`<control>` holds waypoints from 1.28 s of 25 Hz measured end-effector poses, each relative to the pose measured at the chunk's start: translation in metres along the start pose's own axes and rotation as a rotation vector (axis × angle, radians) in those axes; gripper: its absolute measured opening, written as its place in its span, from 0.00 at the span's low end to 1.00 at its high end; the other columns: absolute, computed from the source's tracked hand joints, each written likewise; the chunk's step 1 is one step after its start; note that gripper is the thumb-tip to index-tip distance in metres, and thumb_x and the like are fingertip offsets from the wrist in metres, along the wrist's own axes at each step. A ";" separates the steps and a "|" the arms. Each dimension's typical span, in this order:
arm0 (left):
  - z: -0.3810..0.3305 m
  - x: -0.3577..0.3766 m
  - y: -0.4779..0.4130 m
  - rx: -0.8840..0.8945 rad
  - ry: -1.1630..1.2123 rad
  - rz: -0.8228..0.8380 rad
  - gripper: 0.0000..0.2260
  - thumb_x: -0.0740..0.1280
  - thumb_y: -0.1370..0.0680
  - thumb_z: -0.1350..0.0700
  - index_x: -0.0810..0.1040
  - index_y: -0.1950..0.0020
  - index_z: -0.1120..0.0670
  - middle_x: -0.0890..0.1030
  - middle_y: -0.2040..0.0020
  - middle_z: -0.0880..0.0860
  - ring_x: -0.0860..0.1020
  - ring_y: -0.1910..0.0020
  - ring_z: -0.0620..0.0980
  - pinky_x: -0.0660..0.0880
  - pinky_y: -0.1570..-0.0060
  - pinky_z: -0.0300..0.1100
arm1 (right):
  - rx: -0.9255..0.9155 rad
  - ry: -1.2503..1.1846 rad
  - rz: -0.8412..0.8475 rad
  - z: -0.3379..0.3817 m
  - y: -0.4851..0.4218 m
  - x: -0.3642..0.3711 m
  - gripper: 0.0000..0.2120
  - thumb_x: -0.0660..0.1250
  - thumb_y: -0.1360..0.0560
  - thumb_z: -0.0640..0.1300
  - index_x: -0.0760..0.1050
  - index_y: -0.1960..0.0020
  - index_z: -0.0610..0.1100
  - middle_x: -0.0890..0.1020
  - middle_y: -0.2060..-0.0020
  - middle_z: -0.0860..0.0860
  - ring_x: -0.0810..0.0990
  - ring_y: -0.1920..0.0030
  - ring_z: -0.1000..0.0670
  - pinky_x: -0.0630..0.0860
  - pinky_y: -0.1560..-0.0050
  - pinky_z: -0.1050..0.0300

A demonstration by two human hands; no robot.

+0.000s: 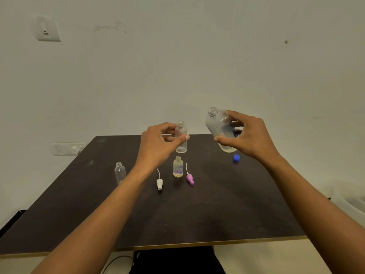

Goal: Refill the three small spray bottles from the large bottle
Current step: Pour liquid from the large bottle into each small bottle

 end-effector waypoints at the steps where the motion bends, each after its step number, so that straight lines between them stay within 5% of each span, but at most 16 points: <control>1: 0.000 0.002 0.000 -0.003 0.004 0.007 0.14 0.81 0.29 0.42 0.81 0.48 0.37 0.86 0.53 0.37 0.85 0.57 0.33 0.76 0.58 0.25 | -0.029 0.027 0.006 0.006 -0.002 -0.002 0.40 0.82 0.35 0.57 0.76 0.26 0.51 0.80 0.43 0.61 0.80 0.47 0.56 0.76 0.50 0.74; 4: 0.000 0.009 0.000 -0.014 0.018 0.025 0.16 0.82 0.29 0.43 0.85 0.44 0.43 0.87 0.52 0.41 0.86 0.56 0.36 0.77 0.55 0.30 | -0.102 0.122 0.015 0.023 -0.007 -0.006 0.36 0.81 0.34 0.55 0.77 0.27 0.53 0.84 0.42 0.56 0.81 0.47 0.53 0.83 0.45 0.52; 6: 0.000 0.013 0.000 -0.019 0.027 0.032 0.18 0.82 0.29 0.43 0.86 0.42 0.46 0.88 0.51 0.43 0.86 0.55 0.38 0.80 0.53 0.34 | -0.148 0.208 0.020 0.032 -0.010 -0.008 0.35 0.80 0.32 0.54 0.76 0.27 0.55 0.84 0.43 0.55 0.81 0.47 0.52 0.83 0.46 0.47; 32: 0.004 0.020 0.005 -0.012 0.016 0.051 0.17 0.82 0.29 0.44 0.86 0.43 0.44 0.87 0.53 0.40 0.85 0.55 0.35 0.83 0.49 0.38 | -0.298 0.487 0.066 0.045 -0.017 0.004 0.35 0.76 0.29 0.50 0.71 0.24 0.61 0.79 0.36 0.56 0.77 0.39 0.51 0.80 0.54 0.50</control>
Point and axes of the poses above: each hand's wrist, its own y-axis away from the middle knuckle, its own x-axis out of the palm, z = x × y, the point moved 8 cm from there along -y, towards the middle knuckle
